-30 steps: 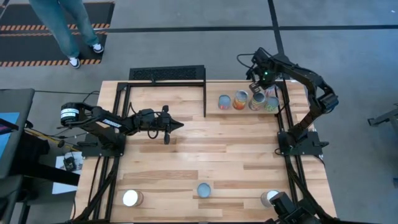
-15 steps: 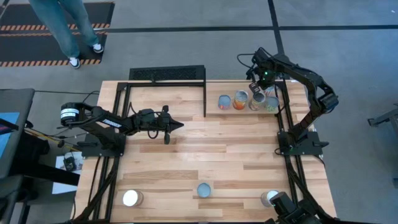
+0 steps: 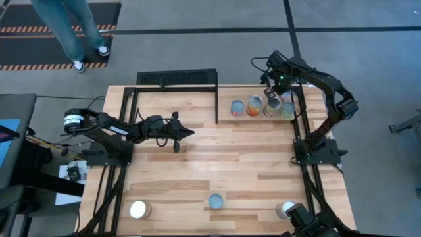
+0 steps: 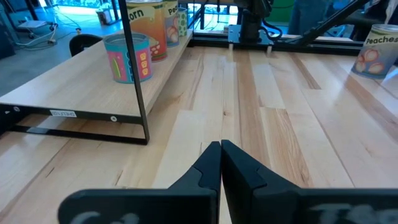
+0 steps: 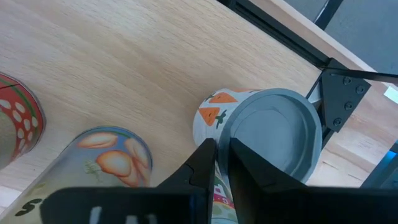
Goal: Pick and place cans onto a shelf
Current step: Put the canned carrots on the shelf, then put the large canned corn on the shelf aligned with the other large canned corn
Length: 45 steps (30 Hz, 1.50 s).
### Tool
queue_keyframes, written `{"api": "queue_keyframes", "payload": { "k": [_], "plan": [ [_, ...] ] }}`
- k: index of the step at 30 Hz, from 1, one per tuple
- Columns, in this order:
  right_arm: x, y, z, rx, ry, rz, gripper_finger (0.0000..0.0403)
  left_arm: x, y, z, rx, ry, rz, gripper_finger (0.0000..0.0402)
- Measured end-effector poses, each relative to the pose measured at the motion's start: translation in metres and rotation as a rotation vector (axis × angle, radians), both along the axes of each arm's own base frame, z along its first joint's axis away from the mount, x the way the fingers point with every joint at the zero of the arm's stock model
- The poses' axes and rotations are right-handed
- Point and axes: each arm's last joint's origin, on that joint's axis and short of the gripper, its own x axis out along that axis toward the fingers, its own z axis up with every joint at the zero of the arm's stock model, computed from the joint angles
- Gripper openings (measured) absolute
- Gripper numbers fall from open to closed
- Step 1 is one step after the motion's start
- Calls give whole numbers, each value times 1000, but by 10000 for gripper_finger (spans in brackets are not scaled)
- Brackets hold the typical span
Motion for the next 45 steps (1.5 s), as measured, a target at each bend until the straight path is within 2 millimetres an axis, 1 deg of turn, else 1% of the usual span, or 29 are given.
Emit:
{"api": "queue_keyframes", "payload": {
  "k": [21, 24, 31, 35, 37, 40, 42, 45],
  "plan": [
    [-2, 0, 0, 12, 8, 5, 63, 0, 0, 0, -4, 0, 1, 0],
    [-2, 0, 0, 12, 7, 5, 73, 0, 0, 0, -4, 0, 1, 0],
    [-2, 0, 0, 8, 5, 5, 116, 0, 0, 0, -4, 0, 1, 0],
    [-2, 0, 0, 10, 9, 23, 128, 0, 0, 0, -4, 0, 1, 0],
    [-2, 0, 4, 3, 5, 29, 126, 0, 0, 0, -4, 0, 1, 0],
    [-1, 3, 20, -43, -18, 54, 109, 0, 0, 0, -3, 0, 1, 0],
    [0, 9, 33, -77, -34, 87, 89, 0, 0, 0, -3, 0, 1, 0],
    [-1, 24, 56, -156, -76, 130, 48, 0, 0, 0, -3, 0, 1, 0]
  ]
}}
